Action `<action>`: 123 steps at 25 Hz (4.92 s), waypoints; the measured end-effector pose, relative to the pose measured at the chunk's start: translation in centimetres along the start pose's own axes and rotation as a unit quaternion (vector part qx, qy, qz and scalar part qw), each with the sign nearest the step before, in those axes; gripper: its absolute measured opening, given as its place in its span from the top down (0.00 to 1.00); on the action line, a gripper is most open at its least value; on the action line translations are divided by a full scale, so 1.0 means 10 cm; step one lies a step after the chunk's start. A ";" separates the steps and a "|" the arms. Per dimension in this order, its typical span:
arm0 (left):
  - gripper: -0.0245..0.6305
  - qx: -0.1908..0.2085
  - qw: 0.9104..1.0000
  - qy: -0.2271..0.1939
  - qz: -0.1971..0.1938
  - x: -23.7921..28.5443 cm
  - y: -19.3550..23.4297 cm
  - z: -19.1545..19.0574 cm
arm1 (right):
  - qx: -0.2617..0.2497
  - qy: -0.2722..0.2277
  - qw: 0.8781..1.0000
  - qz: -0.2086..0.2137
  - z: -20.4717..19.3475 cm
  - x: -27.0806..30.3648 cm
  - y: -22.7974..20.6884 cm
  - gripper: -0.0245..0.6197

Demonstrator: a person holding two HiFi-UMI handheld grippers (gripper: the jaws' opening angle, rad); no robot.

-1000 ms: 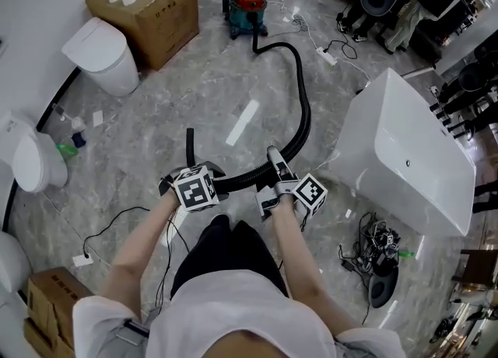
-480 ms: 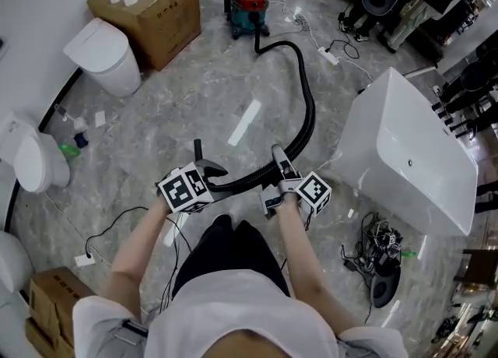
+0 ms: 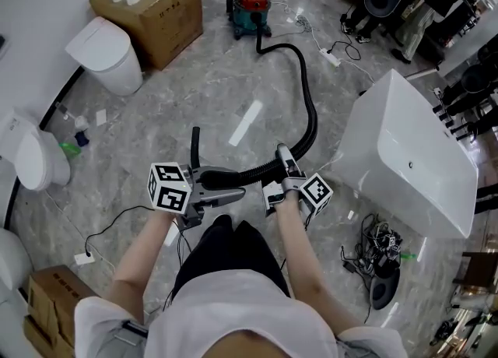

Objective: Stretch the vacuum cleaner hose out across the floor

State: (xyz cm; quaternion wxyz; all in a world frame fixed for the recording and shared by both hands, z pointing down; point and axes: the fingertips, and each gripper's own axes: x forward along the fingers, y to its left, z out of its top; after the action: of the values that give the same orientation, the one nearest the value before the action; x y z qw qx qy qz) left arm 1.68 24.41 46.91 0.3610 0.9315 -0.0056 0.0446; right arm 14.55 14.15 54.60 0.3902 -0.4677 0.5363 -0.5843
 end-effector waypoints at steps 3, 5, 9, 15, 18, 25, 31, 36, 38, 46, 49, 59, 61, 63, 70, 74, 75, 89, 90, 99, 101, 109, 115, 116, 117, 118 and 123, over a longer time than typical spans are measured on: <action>0.65 -0.024 0.999 -0.024 -0.043 0.00 -0.13 -0.02 | 0.019 -0.011 1.000 -0.004 0.04 0.02 -0.01 0.71; 0.65 -0.052 0.996 -0.041 -0.063 -0.01 -0.20 -0.06 | 0.042 -0.020 0.999 -0.003 0.05 0.03 -0.01 0.71; 0.65 -0.117 0.985 -0.092 -0.088 -0.07 -0.23 -0.08 | 0.107 -0.031 0.994 0.010 0.04 0.08 0.02 0.71; 0.65 -0.212 0.954 -0.207 -0.043 -0.13 0.10 0.01 | 0.181 -0.046 0.982 0.036 0.02 0.14 0.07 0.71; 0.65 -0.274 0.916 -0.291 -0.033 -0.26 0.31 0.11 | 0.198 -0.046 0.978 0.043 -0.05 0.19 0.11 0.71; 0.56 -0.345 0.821 -0.454 -0.019 -0.56 0.71 0.14 | 0.206 -0.040 0.976 0.053 -0.12 0.22 0.18 0.72; 0.52 -0.350 0.782 -0.515 -0.001 -0.70 0.91 0.18 | 0.205 -0.033 0.976 0.063 -0.16 0.25 0.23 0.72; 0.52 -0.346 0.764 -0.544 0.007 -0.81 1.02 0.25 | 0.212 -0.026 0.975 0.063 -0.27 0.21 0.21 0.72; 0.52 -0.350 0.760 -0.547 0.006 -0.83 1.07 0.27 | 0.215 -0.025 0.974 0.059 -0.32 0.19 0.17 0.72; 0.74 -0.341 0.758 -0.555 -0.006 -0.87 1.10 0.37 | 0.226 -0.033 0.972 0.051 -0.33 0.11 0.05 0.72; 0.76 -0.325 0.778 -0.538 -0.001 -0.85 1.06 0.40 | 0.234 -0.035 0.970 0.054 -0.33 0.09 0.01 0.72; 0.77 -0.291 0.813 -0.505 0.006 -0.84 0.96 0.52 | 0.284 -0.032 0.955 0.074 -0.36 0.08 -0.09 0.72; 0.77 -0.284 0.818 -0.500 0.003 -0.83 0.93 0.54 | 0.279 -0.028 0.957 0.072 -0.39 0.08 -0.11 0.71; 0.77 -0.274 0.824 -0.496 0.001 -0.83 0.89 0.57 | 0.268 -0.019 0.961 0.068 -0.42 0.08 -0.12 0.71; 0.77 -0.239 0.819 -0.522 0.009 -0.98 0.85 0.66 | 0.259 0.042 0.962 0.075 -0.59 -0.04 -0.14 0.62; 0.78 -0.220 0.817 -0.533 0.006 -1.24 0.90 0.82 | 0.265 0.055 0.960 0.077 -0.74 -0.05 -0.17 0.61; 0.78 -0.216 0.817 -0.535 0.005 -1.29 0.91 0.87 | 0.265 0.054 0.960 0.074 -0.74 -0.06 -0.18 0.61; 0.78 -0.159 0.884 -0.433 0.082 -1.20 0.99 0.88 | 0.180 0.033 0.979 0.087 -0.38 -0.18 -0.07 0.61; 0.78 -0.155 0.890 -0.419 0.088 -1.15 0.99 0.86 | 0.176 0.034 0.980 0.090 -0.37 -0.19 -0.05 0.61; 0.78 -0.089 0.956 -0.237 0.151 -0.86 1.13 0.57 | 0.129 0.058 0.985 0.094 -0.41 -0.19 0.02 0.61; 0.78 -0.075 0.962 -0.209 0.158 -0.82 1.15 0.56 | 0.123 0.061 0.986 0.096 -0.41 -0.19 0.04 0.61; 0.78 -0.029 0.975 -0.127 0.177 -0.72 1.21 0.45 | 0.057 0.088 0.988 0.111 -0.46 -0.20 0.19 0.61; 0.78 0.009 0.981 -0.051 0.185 -0.55 1.26 0.36 | 0.015 0.092 0.990 0.107 -0.44 -0.25 0.22 0.61; 0.78 0.022 0.982 -0.030 0.187 -0.51 1.27 0.33 | 0.015 0.091 0.990 0.107 -0.42 -0.26 0.23 0.61; 0.78 0.036 0.981 -0.007 0.190 -0.46 1.28 0.30 | 0.014 0.089 0.990 0.108 -0.39 -0.27 0.23 0.61; 0.78 0.050 0.980 0.017 0.191 -0.41 1.29 0.26 | 0.012 0.088 0.990 0.108 -0.37 -0.29 0.24 0.61; 0.78 0.093 0.973 0.107 0.183 -0.28 1.34 0.06 | -0.020 0.091 0.989 0.113 -0.33 -0.30 0.30 0.61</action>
State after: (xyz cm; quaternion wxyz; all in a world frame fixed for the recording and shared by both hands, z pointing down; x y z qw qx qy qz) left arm -1.64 14.02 55.23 0.2572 0.9338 -0.1331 0.2099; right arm 12.05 17.54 51.29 0.3938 -0.3562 0.6307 -0.5659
